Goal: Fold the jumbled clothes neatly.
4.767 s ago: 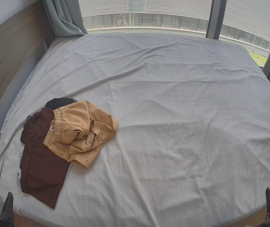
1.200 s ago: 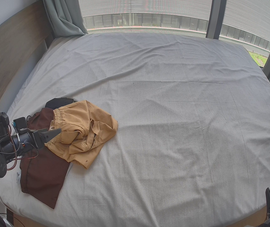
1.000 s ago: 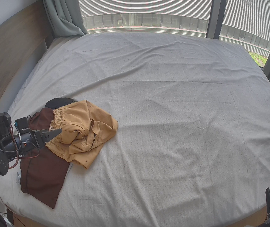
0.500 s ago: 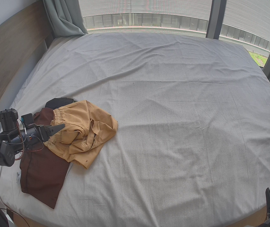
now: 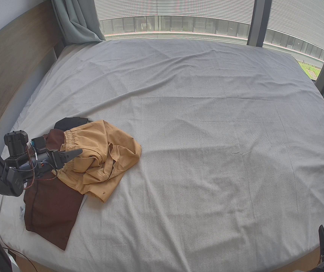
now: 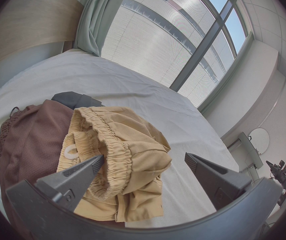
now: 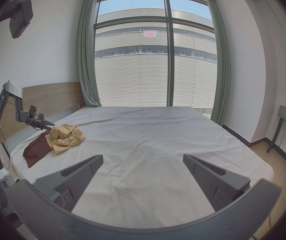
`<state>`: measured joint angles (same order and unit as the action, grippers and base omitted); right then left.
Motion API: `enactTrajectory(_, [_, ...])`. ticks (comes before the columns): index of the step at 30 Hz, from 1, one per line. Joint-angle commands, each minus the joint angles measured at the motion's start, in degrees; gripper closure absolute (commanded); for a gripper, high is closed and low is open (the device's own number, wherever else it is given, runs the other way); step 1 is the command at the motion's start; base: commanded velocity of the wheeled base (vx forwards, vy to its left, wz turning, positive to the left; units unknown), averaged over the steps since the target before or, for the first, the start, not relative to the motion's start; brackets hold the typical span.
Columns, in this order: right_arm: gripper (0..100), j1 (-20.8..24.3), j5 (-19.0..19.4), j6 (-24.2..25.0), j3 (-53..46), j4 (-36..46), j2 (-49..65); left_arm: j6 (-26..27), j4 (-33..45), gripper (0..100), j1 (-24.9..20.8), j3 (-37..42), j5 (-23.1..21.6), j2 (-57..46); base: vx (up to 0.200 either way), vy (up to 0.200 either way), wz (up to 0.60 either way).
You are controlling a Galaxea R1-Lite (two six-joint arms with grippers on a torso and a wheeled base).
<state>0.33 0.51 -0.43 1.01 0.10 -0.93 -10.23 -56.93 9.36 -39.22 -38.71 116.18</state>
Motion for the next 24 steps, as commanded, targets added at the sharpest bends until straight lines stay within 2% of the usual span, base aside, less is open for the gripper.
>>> enactTrajectory(1, [0, 0.0, 0.0, 0.0, -1.0, 0.0, 0.9, -0.1, -0.1, 0, -0.6, 0.4, -1.0, 0.0, 0.0, 0.0, 0.0])
enactTrajectory(11, [0, 0.0, 0.0, 0.0, -1.0, 0.0, 0.9, 0.1, -0.3, 0, -2.2, 3.4, -3.7, -0.9, 0.0, 0.0, 0.0])
enactTrajectory(24, [0, 0.0, 0.0, 0.0, -1.0, 0.0, 0.9, -0.1, -1.9, 0, -4.5, 2.0, -3.9, 0.9, 0.0, 0.0, 0.0])
